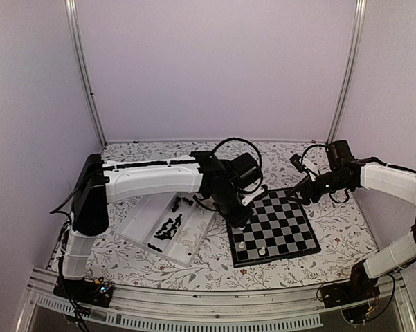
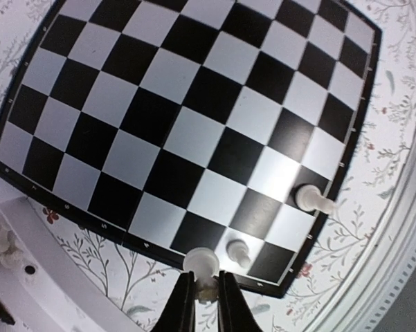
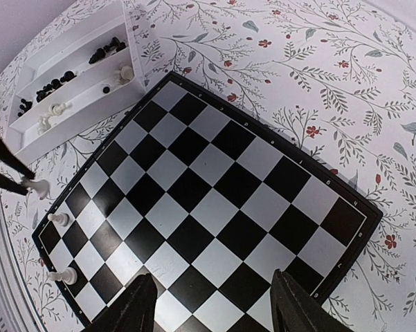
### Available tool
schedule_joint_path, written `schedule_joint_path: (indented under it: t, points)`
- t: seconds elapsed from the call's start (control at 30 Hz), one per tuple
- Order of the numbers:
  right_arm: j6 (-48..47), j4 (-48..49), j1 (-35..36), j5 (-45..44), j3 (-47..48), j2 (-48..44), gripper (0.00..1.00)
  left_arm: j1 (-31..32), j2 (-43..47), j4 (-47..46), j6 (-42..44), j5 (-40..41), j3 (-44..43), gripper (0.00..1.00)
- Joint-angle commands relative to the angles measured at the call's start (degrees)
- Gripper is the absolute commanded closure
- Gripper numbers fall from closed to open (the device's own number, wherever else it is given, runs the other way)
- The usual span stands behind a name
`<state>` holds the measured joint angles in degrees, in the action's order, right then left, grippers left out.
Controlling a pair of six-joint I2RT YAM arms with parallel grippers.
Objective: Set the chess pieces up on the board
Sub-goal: Pick up the chess piece from the chessboard, then place the chess piece on the chessboard.
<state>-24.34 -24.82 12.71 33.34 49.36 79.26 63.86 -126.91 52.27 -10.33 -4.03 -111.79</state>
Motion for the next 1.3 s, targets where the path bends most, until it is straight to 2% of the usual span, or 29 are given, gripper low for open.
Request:
schedule_joint_path:
  t: [0.0,0.3,1.1,1.17,1.27]
  points:
    - [-0.7,0.0,-0.1,0.4,0.1,0.9,0.41,5.3,6.9,-1.3,-1.8,3.7,3.7,0.91]
    - [-0.9,0.0,-0.1,0.0,0.0,0.8,0.41,9.6,4.3,-3.1,-5.7,5.7,6.7,0.91]
    - [-1.2,-0.3,-0.1,0.7,0.1,2.0,0.41,9.6,-1.4,-2.2,-4.6,5.8,6.4,0.90]
    - [-1.2,-0.3,-0.1,0.8,0.1,2.0,0.41,9.5,-1.6,-2.1,-4.6,6.0,6.6,0.89]
    - [-1.2,-0.3,-0.1,0.8,0.1,2.0,0.41,9.6,-1.7,-2.0,-4.7,6.1,6.5,0.80]
